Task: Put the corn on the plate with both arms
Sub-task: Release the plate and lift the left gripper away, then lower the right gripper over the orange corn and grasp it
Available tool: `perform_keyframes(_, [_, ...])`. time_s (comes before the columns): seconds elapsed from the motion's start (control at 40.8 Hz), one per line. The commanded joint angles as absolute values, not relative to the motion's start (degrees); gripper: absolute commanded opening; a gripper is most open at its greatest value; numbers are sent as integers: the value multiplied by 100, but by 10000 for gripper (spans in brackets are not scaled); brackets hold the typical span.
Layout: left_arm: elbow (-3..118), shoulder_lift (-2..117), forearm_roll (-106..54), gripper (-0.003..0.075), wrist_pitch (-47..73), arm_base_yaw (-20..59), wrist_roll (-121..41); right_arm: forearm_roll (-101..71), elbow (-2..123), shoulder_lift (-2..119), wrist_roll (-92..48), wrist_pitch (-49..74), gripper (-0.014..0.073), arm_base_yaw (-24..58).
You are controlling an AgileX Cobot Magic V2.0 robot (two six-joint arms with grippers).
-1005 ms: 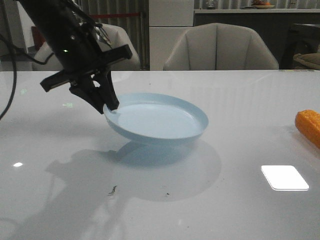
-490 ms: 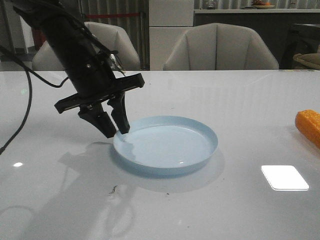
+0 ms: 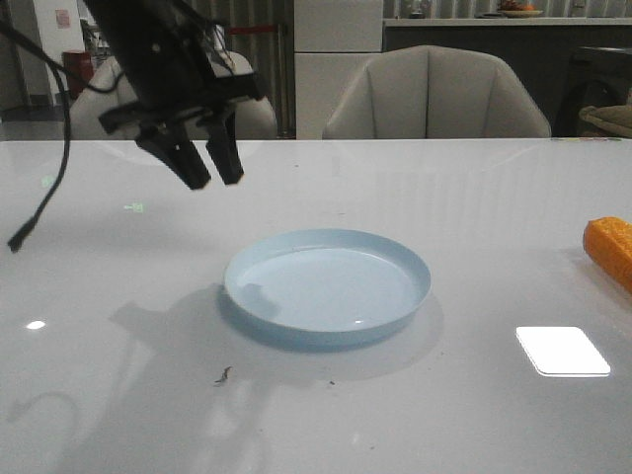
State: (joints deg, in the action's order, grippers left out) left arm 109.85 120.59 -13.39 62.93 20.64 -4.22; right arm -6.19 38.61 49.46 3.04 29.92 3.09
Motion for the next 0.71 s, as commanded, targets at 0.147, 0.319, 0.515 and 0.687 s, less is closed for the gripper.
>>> perform_keyframes(0.147, [11324,10481,-198,316,4991,2034,-457,-590,4056,4941,285,2574,542,317])
perform_keyframes(0.319, [10961,9573,386,316,4142,2034,-457,-590,4056,4941,285,2569,542,317])
perform_keyframes(0.515, [9454,8493,613,316,3353,1654,-230,-590,4056,4941,285,2569,542,317])
perform_keyframes(0.687, [7245,7157,613,316,2044,1082,138,-577,4063,5048,285,2562,542,304])
